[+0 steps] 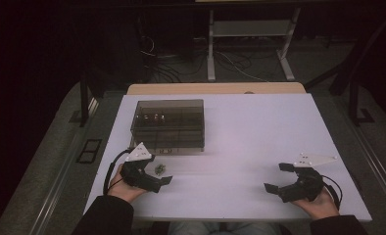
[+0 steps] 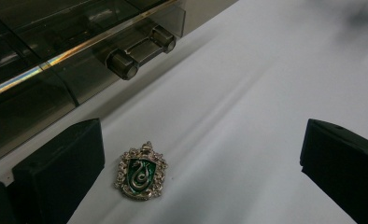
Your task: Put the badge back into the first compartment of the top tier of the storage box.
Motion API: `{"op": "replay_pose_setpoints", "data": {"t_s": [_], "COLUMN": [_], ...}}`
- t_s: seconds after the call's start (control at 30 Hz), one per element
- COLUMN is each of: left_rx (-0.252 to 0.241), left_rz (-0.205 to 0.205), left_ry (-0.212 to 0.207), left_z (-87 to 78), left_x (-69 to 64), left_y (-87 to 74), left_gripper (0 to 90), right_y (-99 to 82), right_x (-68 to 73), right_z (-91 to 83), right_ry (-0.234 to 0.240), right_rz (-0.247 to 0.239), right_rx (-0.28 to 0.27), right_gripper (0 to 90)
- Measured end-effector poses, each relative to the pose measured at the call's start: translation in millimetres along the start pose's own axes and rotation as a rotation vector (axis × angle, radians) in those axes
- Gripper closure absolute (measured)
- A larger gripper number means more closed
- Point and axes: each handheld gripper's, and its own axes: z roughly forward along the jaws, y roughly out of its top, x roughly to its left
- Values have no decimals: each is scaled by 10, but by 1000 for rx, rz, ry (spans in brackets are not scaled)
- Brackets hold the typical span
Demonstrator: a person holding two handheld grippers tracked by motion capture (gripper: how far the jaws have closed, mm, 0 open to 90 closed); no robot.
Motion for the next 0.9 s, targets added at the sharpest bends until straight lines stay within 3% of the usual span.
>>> {"op": "replay_pose_setpoints", "data": {"t_s": [0.4, 0.9], "left_rx": [99, 162], "left_rz": [48, 93], "left_ry": [10, 8], "left_z": [103, 175], "left_x": [29, 92], "left_y": [-3, -36], "left_gripper": [0, 0], "right_y": [-2, -5], "right_x": [10, 25], "right_z": [15, 41], "right_ry": [2, 10], "right_rz": [-5, -19], "right_rx": [11, 28], "right_gripper": [5, 5]}}
